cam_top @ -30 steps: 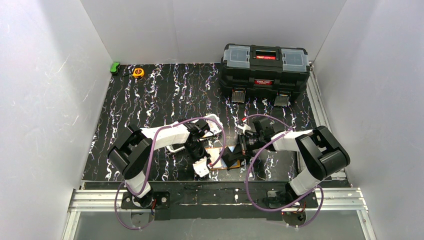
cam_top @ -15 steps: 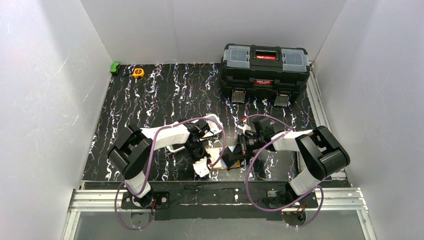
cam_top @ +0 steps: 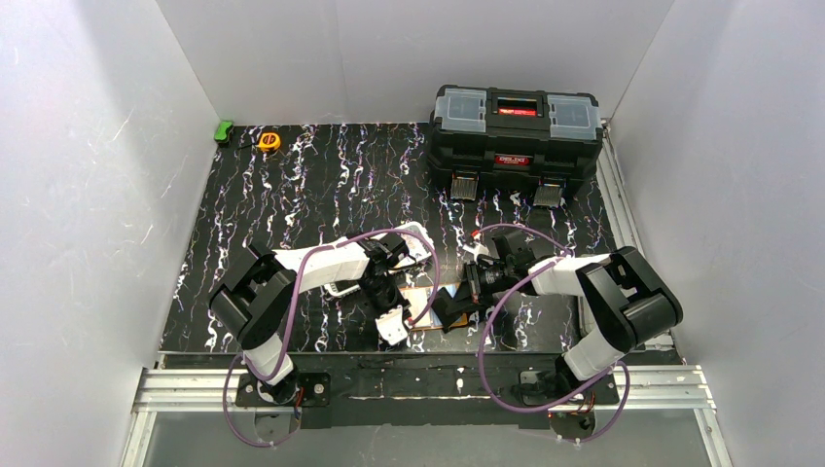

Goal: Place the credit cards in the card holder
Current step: Insert the credit card into the card holder.

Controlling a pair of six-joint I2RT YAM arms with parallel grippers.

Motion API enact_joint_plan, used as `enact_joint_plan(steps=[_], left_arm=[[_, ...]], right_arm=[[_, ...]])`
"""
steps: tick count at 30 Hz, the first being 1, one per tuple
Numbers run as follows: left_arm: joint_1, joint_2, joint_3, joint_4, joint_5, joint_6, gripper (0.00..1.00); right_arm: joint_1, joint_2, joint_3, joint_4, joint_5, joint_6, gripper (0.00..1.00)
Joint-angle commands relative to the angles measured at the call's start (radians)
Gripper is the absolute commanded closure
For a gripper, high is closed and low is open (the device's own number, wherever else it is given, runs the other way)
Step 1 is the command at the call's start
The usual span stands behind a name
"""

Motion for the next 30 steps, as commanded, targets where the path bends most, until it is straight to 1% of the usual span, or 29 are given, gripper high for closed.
enact_joint_plan(steps=[1, 11, 30], left_arm=[[-0.009, -0.010, -0.022, -0.025, -0.009, -0.002, 0.82], [-0.008, -0.012, -0.028, -0.020, -0.012, 0.000, 0.83], [-0.008, -0.026, -0.042, -0.012, -0.019, 0.009, 0.84]], right_arm=[[-0.001, -0.008, 0.005, 0.008, -0.009, -0.009, 0.99], [0.006, 0.033, 0.023, 0.031, -0.022, 0.007, 0.99], [0.027, 0.118, 0.124, 0.016, -0.030, -0.003, 0.99]])
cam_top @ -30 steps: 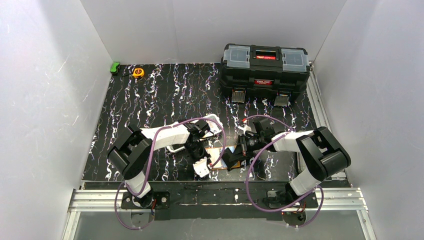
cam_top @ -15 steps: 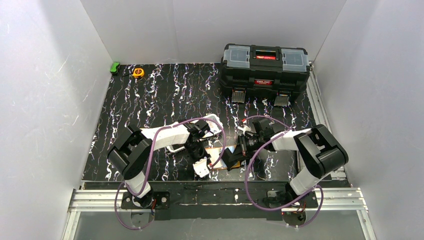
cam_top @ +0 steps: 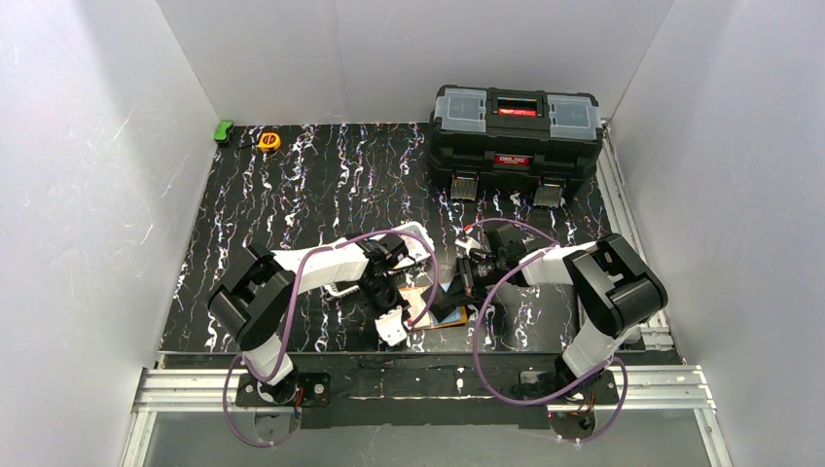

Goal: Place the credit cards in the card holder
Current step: Insert the credit card into the card holder.

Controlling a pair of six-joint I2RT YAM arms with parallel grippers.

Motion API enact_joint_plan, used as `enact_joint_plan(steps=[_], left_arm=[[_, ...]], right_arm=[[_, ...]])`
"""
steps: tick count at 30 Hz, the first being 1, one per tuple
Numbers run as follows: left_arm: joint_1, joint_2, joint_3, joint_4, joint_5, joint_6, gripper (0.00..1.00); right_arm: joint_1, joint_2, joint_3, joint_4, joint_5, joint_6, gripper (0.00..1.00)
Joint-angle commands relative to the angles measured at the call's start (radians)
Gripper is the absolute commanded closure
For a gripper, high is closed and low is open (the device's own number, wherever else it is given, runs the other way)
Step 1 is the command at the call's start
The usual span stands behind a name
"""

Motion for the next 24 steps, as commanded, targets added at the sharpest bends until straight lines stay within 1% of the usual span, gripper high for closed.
enact_joint_plan(steps=[1, 9, 18, 24], left_arm=[[-0.008, -0.018, -0.032, -0.022, -0.019, 0.009, 0.84], [-0.008, -0.021, -0.036, -0.018, -0.020, 0.011, 0.85], [-0.008, -0.022, -0.040, -0.009, -0.018, 0.012, 0.85], [-0.010, -0.030, -0.040, -0.012, -0.013, -0.004, 0.85]], right_arm=[[0.007, 0.033, 0.052, 0.000, -0.013, -0.012, 0.99], [0.030, 0.072, 0.073, 0.017, -0.032, -0.005, 0.99], [0.053, 0.064, 0.038, 0.047, -0.046, 0.008, 0.99], [0.054, 0.067, 0.055, 0.071, 0.041, 0.027, 0.99]])
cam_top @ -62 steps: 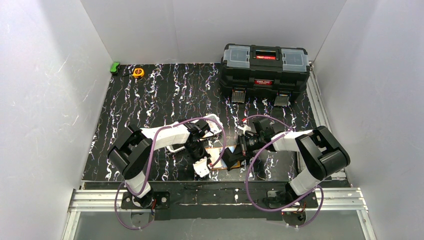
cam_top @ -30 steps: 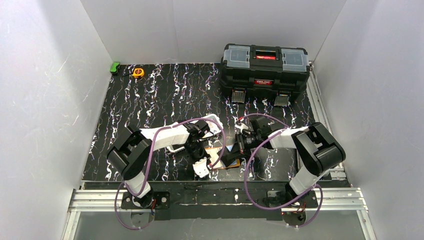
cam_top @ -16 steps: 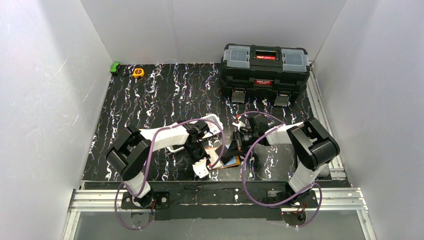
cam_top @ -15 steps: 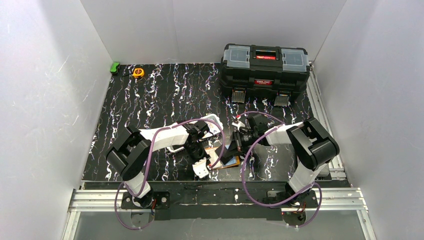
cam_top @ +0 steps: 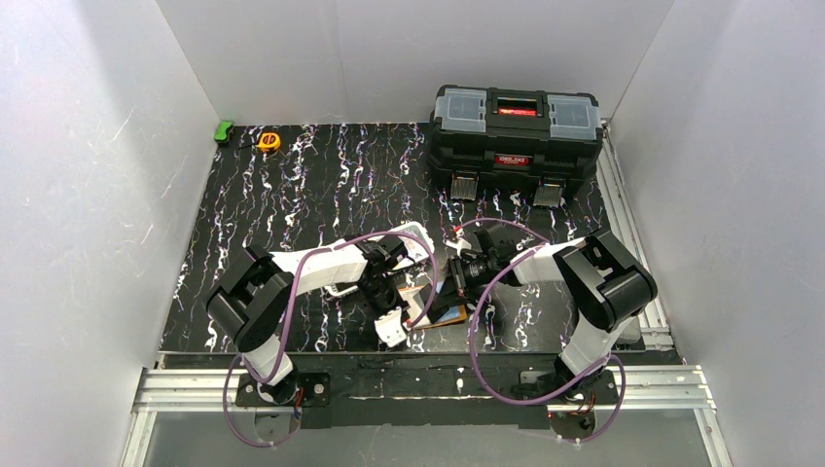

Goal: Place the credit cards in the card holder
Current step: Insert the credit card into the card holder.

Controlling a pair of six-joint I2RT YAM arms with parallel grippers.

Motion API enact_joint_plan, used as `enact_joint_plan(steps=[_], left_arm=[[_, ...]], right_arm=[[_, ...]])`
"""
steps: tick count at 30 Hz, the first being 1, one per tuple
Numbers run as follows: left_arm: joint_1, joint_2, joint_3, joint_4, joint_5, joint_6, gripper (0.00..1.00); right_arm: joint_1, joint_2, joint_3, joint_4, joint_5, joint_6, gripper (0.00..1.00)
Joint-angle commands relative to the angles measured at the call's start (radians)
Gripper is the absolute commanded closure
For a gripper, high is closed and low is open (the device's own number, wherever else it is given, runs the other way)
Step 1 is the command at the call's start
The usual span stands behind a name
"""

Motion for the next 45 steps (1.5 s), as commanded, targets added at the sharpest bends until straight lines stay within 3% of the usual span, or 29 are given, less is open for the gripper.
enact_joint_plan(steps=[1, 21, 30, 35, 40, 45], left_arm=[[-0.009, -0.021, -0.028, -0.028, -0.009, -0.005, 0.85], [-0.035, 0.009, 0.004, -0.030, 0.020, -0.028, 0.86], [-0.050, 0.026, 0.023, -0.030, 0.023, -0.056, 0.86], [-0.050, 0.029, 0.032, -0.017, 0.022, -0.082, 0.87], [-0.051, 0.024, 0.020, -0.007, 0.012, -0.090, 0.88], [-0.051, 0.007, -0.002, 0.010, -0.002, -0.107, 0.91]], right_arm=[[0.004, 0.003, 0.014, 0.040, 0.075, 0.019, 0.99], [0.011, 0.060, 0.007, 0.171, 0.080, 0.087, 0.99], [0.019, 0.016, -0.036, 0.175, 0.155, 0.086, 0.98], [0.049, 0.001, -0.014, 0.096, 0.184, 0.045, 0.79], [0.082, -0.053, 0.036, -0.086, 0.288, -0.041, 0.50], [0.141, -0.082, 0.109, -0.221, 0.377, -0.101, 0.43]])
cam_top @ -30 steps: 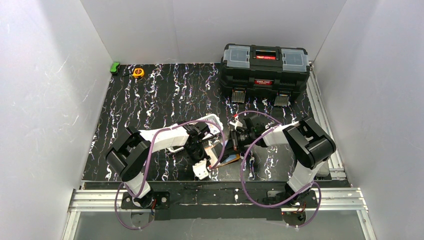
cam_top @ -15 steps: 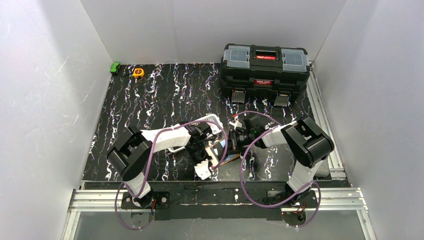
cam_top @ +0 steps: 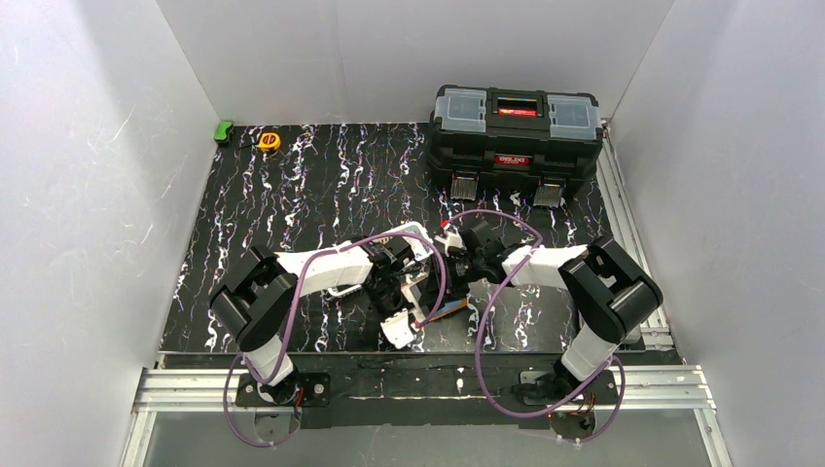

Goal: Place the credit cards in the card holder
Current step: Insert the credit card into the card holder.

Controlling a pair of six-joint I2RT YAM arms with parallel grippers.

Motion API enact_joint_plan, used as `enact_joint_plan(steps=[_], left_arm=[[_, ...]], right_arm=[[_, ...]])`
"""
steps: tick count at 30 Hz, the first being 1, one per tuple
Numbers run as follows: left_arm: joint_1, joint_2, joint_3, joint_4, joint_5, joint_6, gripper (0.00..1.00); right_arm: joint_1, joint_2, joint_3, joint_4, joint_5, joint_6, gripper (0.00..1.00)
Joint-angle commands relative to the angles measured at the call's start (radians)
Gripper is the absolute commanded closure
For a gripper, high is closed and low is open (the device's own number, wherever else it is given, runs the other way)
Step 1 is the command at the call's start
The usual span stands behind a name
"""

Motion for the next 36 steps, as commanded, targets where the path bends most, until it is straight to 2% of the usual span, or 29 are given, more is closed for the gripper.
enact_joint_plan(steps=[1, 8, 14, 19, 28, 36], left_arm=[[-0.008, -0.014, -0.029, 0.010, -0.006, -0.026, 0.93], [-0.007, -0.068, -0.082, 0.084, -0.029, -0.074, 0.94], [-0.007, -0.168, -0.206, 0.292, -0.081, -0.214, 0.97], [-0.007, -0.260, -0.333, 0.449, -0.101, -0.234, 1.00], [-0.003, -0.275, -0.379, 0.515, -0.124, -0.278, 1.00], [0.012, -0.291, -0.400, 0.528, -0.121, -0.273, 1.00]], right_arm=[[0.051, -0.024, 0.070, -0.196, 0.151, -0.104, 0.42], [0.127, 0.003, 0.148, -0.302, 0.245, -0.147, 0.36], [0.195, 0.002, 0.201, -0.374, 0.339, -0.163, 0.30], [0.246, -0.003, 0.232, -0.413, 0.404, -0.164, 0.29], [0.312, -0.015, 0.280, -0.450, 0.441, -0.194, 0.29], [0.357, -0.027, 0.293, -0.436, 0.385, -0.266, 0.29]])
